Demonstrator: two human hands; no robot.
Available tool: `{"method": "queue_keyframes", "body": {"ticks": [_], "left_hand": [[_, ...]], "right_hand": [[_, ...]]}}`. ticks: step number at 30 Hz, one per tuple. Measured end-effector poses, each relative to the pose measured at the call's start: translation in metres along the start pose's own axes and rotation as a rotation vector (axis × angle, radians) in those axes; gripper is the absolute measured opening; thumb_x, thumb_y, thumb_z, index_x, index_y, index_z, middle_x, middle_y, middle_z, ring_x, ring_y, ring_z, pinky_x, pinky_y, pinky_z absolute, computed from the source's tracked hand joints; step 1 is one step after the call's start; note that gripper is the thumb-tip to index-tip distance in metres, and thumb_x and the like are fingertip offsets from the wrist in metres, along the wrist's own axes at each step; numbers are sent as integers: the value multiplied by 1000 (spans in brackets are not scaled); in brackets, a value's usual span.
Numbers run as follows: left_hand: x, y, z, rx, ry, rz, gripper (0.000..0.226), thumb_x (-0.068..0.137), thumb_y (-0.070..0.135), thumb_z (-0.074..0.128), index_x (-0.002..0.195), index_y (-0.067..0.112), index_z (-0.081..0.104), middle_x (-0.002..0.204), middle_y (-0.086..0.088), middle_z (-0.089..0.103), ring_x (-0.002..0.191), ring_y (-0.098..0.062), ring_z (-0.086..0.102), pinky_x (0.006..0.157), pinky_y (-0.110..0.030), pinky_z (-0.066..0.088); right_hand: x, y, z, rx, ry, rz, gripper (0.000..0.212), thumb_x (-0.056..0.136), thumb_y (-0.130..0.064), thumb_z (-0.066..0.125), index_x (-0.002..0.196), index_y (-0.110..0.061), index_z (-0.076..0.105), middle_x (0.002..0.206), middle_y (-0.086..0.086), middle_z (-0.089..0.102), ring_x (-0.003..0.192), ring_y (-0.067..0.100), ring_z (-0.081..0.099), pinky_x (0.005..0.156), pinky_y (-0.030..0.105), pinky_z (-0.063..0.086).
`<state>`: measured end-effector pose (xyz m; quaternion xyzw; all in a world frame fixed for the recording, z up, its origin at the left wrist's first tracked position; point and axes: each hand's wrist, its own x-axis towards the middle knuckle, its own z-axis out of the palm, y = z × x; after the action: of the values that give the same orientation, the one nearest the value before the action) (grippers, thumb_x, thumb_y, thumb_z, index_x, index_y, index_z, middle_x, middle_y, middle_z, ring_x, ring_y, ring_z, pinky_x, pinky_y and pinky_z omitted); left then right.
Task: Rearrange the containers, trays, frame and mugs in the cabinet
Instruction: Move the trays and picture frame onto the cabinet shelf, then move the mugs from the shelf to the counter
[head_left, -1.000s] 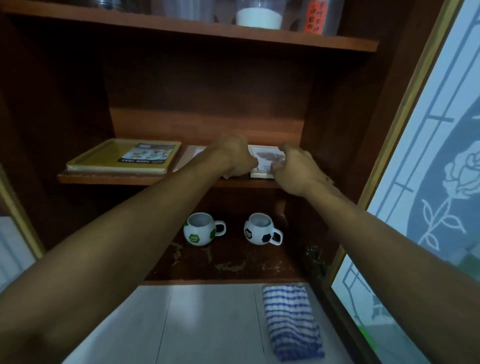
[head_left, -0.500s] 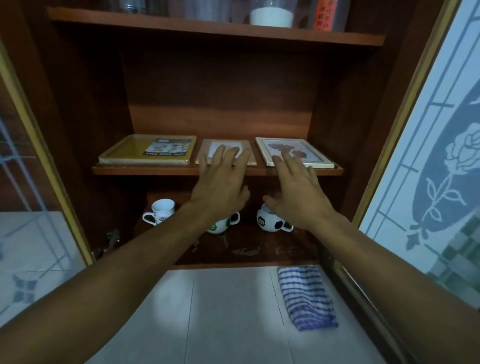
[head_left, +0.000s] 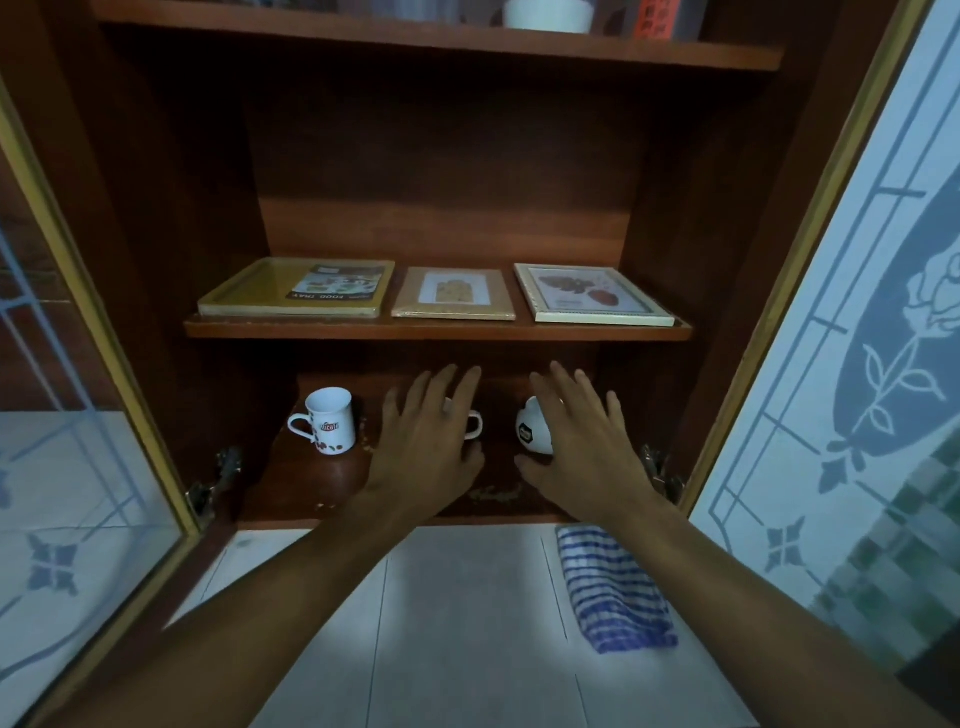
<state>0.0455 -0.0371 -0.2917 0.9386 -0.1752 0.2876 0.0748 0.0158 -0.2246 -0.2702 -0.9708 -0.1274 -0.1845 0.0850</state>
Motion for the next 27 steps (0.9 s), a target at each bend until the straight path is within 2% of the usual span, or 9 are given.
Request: {"method": "queue_keyframes", "body": {"ticks": [4,9,15,18,27], "left_hand": [[2,4,11,-18,-30,-39,83,74,39,68,147,18,34,145,-12,44,131,-34,43,100,-57,39],[5,-1,24,-2,-31,-58,78,73,39,66,144,18,42,141,-15,48,127,-37,46,97,-57,41],[14,-16,41,0,-33,-31,76,69,38,73,139,19,49,140,-14,49,127,-38,46,96,-59,40],[19,-22,50,-8,-38,-28,75,66,37,76,134,19,53,135,-14,53,123,-38,50,93,-60,43],[45,-42,84,-90,-113,-95,74,72,38,70,140,21,47,140,-11,48,128,-37,44,101,-58,36]], "right_hand": [[4,12,16,61,-6,-3,87,89,-47,61,156,-19,13,164,5,8,151,28,2,119,53,7],[14,20,30,141,-6,28,85,88,-47,64,155,-20,18,162,4,18,150,25,13,120,52,16],[28,25,48,179,12,107,80,86,-50,64,152,-20,28,155,2,33,145,22,25,117,51,22],[35,28,54,217,-12,168,79,87,-51,64,151,-21,29,155,-1,33,145,18,24,118,50,21],[68,49,80,239,-27,226,72,84,-49,67,145,-19,41,147,2,44,138,23,36,112,47,33]]}}
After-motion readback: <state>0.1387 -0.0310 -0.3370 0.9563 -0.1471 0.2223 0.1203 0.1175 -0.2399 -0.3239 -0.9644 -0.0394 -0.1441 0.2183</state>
